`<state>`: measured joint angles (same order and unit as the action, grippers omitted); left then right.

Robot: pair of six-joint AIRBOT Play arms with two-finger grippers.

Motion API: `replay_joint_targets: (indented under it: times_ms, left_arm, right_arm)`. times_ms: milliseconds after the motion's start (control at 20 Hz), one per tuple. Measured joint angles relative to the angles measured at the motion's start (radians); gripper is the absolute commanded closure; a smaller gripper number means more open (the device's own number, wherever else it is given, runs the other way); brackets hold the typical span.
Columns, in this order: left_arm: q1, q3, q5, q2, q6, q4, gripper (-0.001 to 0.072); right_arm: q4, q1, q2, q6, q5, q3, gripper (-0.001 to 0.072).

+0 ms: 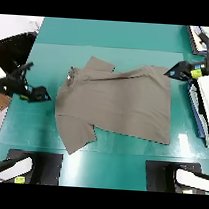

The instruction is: Fold the shirts.

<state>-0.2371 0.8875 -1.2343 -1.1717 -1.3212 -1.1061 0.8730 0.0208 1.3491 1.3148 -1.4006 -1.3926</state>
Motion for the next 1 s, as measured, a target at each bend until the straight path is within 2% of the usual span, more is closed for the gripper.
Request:
replay_joint_targets:
  times_ms: [250,450,500,550,600,900,950,1000]
  left_arm:
    - [-0.013,-0.238,0.066,0.069,0.013,0.084,0.0301]
    - [0.004,-0.308,0.114,0.081,0.034,0.128,0.0303]
    - [0.023,-0.315,0.124,0.082,0.037,0.139,0.0366]
    - [0.047,-0.321,0.138,0.083,0.039,0.142,0.0653]
    - [0.065,-0.324,0.15,0.083,0.04,0.139,0.0678]
    - [0.109,-0.273,0.147,0.104,0.027,0.123,0.068]
    - [0.112,-0.262,0.14,0.115,0.024,0.121,0.0679]
    - [0.113,-0.253,0.137,0.126,0.023,0.119,0.0679]
  right_arm:
    - [-0.013,0.014,-0.154,-0.007,0.082,0.193,0.0339]
    - [-0.015,0.017,-0.214,-0.008,0.106,0.241,0.0339]
    - [-0.014,0.018,-0.221,-0.008,0.108,0.246,0.0339]
    - [-0.014,0.018,-0.228,-0.008,0.109,0.249,0.0339]
    - [-0.013,0.019,-0.233,-0.008,0.108,0.252,0.0339]
    - [0.085,0.124,-0.271,0.01,-0.016,0.327,0.0338]
    - [0.122,0.164,-0.29,0.019,-0.034,0.375,0.0294]
    - [0.162,0.204,-0.31,0.028,-0.045,0.43,0.0183]
